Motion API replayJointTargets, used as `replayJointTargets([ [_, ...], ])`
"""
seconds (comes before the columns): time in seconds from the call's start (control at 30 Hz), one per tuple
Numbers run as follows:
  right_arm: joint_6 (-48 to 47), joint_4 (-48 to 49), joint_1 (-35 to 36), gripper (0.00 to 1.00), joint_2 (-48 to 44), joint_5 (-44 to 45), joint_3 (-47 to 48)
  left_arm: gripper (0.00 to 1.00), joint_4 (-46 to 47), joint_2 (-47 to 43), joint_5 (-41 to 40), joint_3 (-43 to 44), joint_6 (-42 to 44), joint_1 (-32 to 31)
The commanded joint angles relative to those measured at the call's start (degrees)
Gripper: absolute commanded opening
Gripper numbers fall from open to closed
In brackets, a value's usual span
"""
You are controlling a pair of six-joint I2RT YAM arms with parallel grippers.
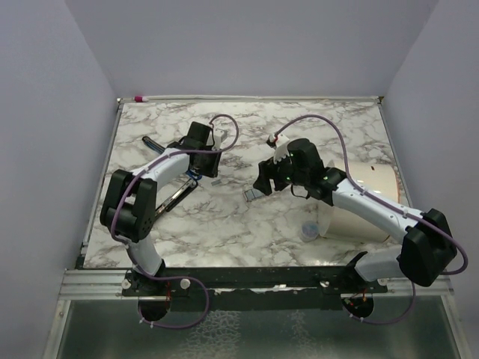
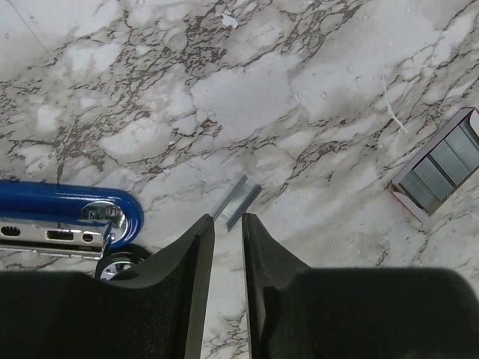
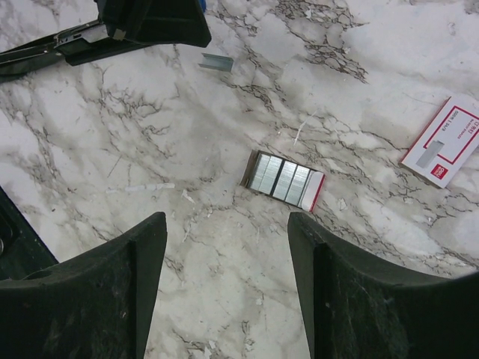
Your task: Unload the staples from the stapler
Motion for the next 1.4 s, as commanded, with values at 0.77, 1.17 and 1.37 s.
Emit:
replayJointTargets([
  [0.77, -1.7, 3.1, 0.1, 0.66, -1.9, 0.4, -1.7, 0.21, -2.7, 7.4, -1.1, 3.8, 4.0, -1.8],
  [1.17, -1.8, 3.1, 0.1, 0.66, -1.5, 0.4, -1.7, 0.18, -2.9, 7.8, -1.4, 4.3, 3.7, -1.8],
  [1.37, -1.9, 3.1, 0.1, 0.66, -1.4, 0.5, -1.9, 0.27, -3.1, 4.8, 0.6, 4.2, 2.6, -1.9],
])
